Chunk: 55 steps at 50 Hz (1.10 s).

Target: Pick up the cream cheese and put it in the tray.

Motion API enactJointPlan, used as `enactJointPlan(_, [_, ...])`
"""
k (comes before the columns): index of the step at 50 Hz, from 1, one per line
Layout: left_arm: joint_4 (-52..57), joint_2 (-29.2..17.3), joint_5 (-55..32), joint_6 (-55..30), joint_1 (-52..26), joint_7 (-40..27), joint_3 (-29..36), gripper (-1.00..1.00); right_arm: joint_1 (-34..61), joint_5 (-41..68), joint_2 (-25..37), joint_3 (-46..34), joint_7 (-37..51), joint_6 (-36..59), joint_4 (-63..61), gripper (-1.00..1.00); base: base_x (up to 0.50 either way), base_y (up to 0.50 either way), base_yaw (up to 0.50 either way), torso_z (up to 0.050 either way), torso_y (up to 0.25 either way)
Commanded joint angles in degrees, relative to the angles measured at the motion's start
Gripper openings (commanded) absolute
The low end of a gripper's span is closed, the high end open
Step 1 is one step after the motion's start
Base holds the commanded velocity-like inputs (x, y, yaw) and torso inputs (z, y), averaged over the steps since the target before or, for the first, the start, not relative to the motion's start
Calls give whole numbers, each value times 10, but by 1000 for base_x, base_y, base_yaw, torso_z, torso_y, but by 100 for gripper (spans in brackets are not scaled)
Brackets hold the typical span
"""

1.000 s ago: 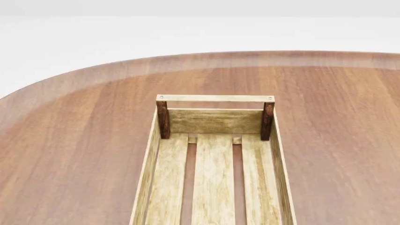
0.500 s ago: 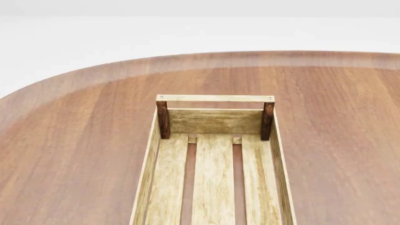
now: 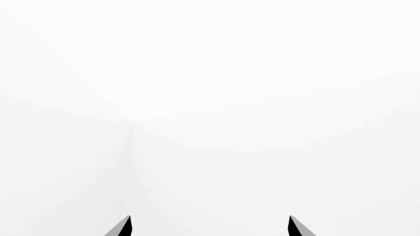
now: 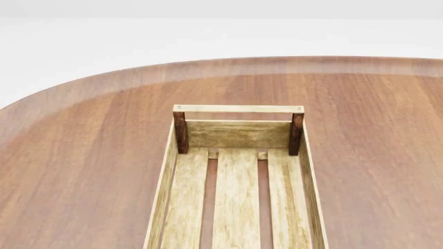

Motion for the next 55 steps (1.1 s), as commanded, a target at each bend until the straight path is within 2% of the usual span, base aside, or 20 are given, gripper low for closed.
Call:
enactJointPlan(1, [-1,0,1,-3,-2,0,3,100,3,1,0,0,-3,-2,7,100,0,0,0,0,0])
enactJointPlan(26, [2,-2,1,-10,-2,-1,6,100,31,0,1,-1,-30,-23,78,100,0,0,0,0,0])
enactJointPlan(27, [1,-2,1,-10,-3,-1,6,100,35,1,0,-1,-34,-27,86,-100,0,0,0,0,0])
enactJointPlan(48, [1,-4,-1,-16,-6,0,10,100,24,7,-4,-3,-51,-42,62,-100,0,0,0,0,0])
enactJointPlan(55, [1,-6,0,-15,-5,-3,9,100,-8,9,-4,-5,-39,-36,-6,-100,0,0,0,0,0])
